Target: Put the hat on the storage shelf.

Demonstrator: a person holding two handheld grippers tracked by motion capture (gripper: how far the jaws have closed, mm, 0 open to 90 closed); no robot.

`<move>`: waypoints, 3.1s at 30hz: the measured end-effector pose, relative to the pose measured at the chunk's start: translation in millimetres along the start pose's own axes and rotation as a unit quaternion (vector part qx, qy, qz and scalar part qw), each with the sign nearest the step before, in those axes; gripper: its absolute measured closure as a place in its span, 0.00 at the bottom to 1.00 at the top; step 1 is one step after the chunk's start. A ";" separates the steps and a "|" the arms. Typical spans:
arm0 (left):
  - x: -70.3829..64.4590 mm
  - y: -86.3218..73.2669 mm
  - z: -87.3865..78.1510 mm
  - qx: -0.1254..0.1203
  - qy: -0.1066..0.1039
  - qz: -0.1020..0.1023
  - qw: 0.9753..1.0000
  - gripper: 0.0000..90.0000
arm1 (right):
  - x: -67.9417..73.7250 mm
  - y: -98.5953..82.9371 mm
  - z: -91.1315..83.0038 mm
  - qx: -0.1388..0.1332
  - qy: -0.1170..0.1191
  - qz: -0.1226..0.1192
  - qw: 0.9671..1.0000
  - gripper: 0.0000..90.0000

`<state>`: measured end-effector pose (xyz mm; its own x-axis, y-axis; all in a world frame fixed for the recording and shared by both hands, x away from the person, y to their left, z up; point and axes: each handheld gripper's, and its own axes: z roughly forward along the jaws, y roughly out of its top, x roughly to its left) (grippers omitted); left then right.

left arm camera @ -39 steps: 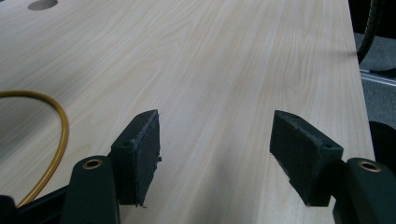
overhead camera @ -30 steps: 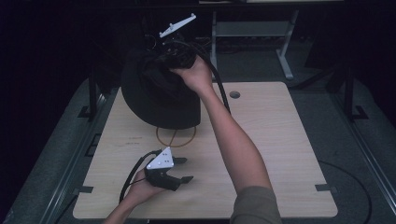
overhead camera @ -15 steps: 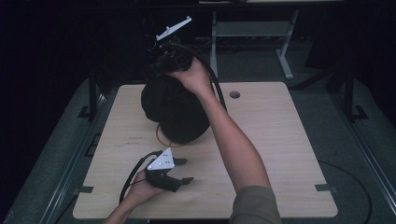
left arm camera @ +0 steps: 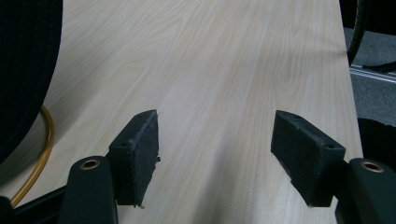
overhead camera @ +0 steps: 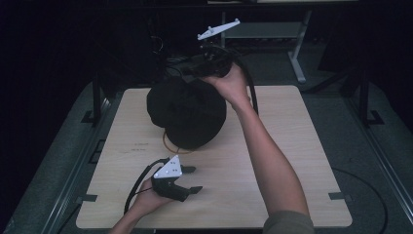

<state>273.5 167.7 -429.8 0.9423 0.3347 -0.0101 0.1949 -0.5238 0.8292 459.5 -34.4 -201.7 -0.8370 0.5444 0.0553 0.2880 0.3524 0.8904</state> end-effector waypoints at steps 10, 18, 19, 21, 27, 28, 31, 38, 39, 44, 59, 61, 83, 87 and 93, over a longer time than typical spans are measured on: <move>2.7 -2.7 -1.7 0.004 0.008 -0.004 1.000 0.33 | -11.4 -21.3 -30.5 -0.008 0.007 0.025 1.000 0.32; 4.3 -4.4 -2.1 0.006 0.011 -0.007 1.000 0.31 | -12.2 -34.1 -47.1 -0.015 0.004 0.027 1.000 0.30; 3.8 -4.6 -1.8 0.002 0.012 -0.012 1.000 0.31 | -12.4 -36.6 -49.3 -0.017 0.003 0.030 0.999 0.30; 4.0 -4.6 -2.2 0.002 0.012 -0.015 1.000 0.30 | -12.6 -41.6 -53.4 -0.018 0.003 0.035 0.999 0.29; 5.4 -5.1 -2.2 0.002 0.015 -0.016 1.000 0.29 | -11.1 -54.7 -63.9 -0.017 0.000 0.038 0.999 0.28; 5.4 -5.1 -2.2 0.002 0.015 -0.016 1.000 0.29 | -10.7 -58.9 -67.8 -0.017 -0.002 0.040 0.999 0.27; 5.4 -5.3 -1.9 0.002 0.016 -0.017 1.000 0.29 | -10.5 -62.9 -71.7 -0.017 -0.007 0.042 0.999 0.25; 6.7 -6.1 -2.6 0.001 0.020 -0.019 1.000 0.28 | -11.6 -81.1 -85.2 -0.019 -0.012 0.053 0.998 0.23; 6.8 -6.1 -2.7 0.000 0.020 -0.021 1.000 0.28 | -11.8 -83.3 -86.6 -0.020 -0.014 0.054 0.998 0.23; 6.7 -6.6 -2.5 0.000 0.020 -0.023 1.000 0.28 | -11.4 -92.5 -94.2 -0.018 -0.018 0.057 0.998 0.21; 7.9 -7.4 -3.2 0.000 0.019 -0.024 1.000 0.26 | -9.9 -122.2 -114.4 -0.014 -0.031 0.072 0.997 0.19; 7.6 -7.6 -2.5 -0.003 0.019 -0.023 1.000 0.26 | -8.4 -128.1 -119.7 -0.016 -0.034 0.074 0.997 0.19; 7.7 -8.6 -2.5 -0.005 0.016 -0.030 0.999 0.25 | 2.6 -177.3 -155.0 -0.016 -0.059 0.095 0.994 0.19; 7.1 -8.0 -2.0 -0.007 0.015 -0.031 0.999 0.26 | 5.4 -194.7 -160.0 -0.015 -0.058 0.106 0.993 0.19; 7.8 -7.2 -3.7 -0.012 0.015 -0.037 0.999 0.26 | 11.0 -219.3 -166.8 -0.011 -0.068 0.117 0.991 0.19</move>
<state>278.5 176.9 -433.7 0.9167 0.3958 -0.0543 0.2563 -0.4784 0.8399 309.4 -232.7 -321.0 -0.6776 0.7070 0.2023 0.4558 0.1879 0.8700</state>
